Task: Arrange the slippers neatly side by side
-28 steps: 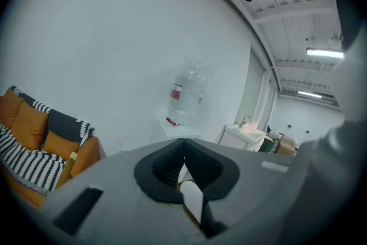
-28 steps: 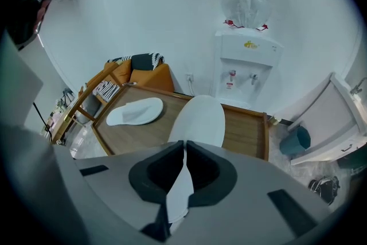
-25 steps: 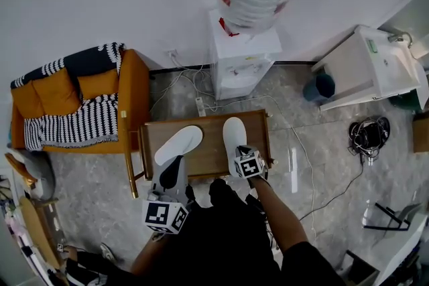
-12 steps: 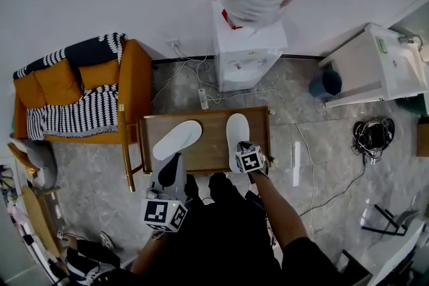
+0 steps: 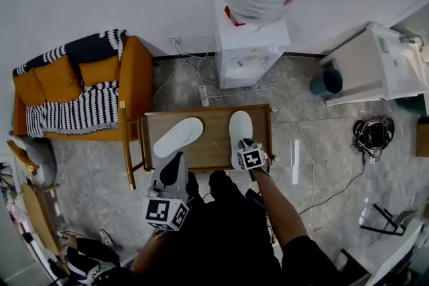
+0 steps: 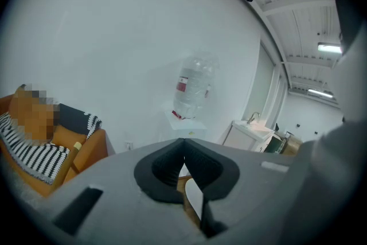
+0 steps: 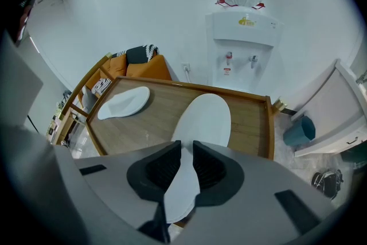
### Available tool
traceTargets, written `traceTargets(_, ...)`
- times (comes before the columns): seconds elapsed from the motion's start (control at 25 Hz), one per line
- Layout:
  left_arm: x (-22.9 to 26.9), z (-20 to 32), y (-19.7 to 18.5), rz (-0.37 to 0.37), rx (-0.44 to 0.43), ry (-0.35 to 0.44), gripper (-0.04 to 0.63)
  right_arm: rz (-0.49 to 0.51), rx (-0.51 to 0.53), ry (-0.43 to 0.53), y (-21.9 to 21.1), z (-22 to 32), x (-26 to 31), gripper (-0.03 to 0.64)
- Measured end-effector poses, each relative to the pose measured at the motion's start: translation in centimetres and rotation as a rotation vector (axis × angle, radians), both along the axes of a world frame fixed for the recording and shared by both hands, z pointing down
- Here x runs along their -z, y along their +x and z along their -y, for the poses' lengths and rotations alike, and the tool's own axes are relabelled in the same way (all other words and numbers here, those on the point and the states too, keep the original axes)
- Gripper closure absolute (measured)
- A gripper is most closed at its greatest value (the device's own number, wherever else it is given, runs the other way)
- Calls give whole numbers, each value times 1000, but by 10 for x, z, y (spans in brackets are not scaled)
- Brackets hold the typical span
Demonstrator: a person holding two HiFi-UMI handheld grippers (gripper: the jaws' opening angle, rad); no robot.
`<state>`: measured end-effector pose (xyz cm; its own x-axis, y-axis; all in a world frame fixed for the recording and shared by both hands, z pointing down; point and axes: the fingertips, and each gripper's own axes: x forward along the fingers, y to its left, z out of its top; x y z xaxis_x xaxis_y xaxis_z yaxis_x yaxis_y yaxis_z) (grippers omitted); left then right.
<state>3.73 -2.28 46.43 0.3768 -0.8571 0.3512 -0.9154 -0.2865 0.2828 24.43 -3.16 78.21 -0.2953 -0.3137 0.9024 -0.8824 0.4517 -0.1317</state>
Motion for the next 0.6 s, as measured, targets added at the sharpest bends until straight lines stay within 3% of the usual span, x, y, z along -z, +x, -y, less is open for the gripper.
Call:
traceTargets(0.2, 1, -2, -7, -12, -1, 5, 583, -14, -43, 7, 4, -1, 4, 515)
traceTargets(0.36, 3, -4, -15, -14, -12, 14, 583, -3, -97, 42, 5, 4, 23, 506)
traceTargets(0.6, 10, -1, -36, -21, -15, 33, 583, 54, -185, 172, -7, 23, 78, 506)
